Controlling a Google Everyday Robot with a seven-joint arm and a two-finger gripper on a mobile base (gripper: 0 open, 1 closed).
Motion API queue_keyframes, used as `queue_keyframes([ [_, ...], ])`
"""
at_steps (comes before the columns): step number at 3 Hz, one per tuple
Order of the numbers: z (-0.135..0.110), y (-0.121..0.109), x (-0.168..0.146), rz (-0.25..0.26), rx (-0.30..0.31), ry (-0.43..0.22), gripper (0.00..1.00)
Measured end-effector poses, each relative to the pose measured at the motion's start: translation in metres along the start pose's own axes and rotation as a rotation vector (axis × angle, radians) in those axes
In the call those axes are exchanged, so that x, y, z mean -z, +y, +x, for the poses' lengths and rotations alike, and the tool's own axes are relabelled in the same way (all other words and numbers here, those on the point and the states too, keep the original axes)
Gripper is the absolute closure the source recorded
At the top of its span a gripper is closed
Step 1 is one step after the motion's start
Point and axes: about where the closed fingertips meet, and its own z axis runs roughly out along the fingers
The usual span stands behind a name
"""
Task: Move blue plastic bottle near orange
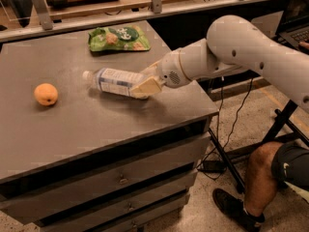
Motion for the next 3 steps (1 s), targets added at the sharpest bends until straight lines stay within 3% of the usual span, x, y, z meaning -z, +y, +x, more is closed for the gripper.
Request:
queue_keyframes([
  [1,-0.005,-0.003,-0.022,-0.003,-0.048,0.021,1.00],
  [3,-0.037,0.005,-0.043,-0.021,-0.017,-0.008,1.00],
])
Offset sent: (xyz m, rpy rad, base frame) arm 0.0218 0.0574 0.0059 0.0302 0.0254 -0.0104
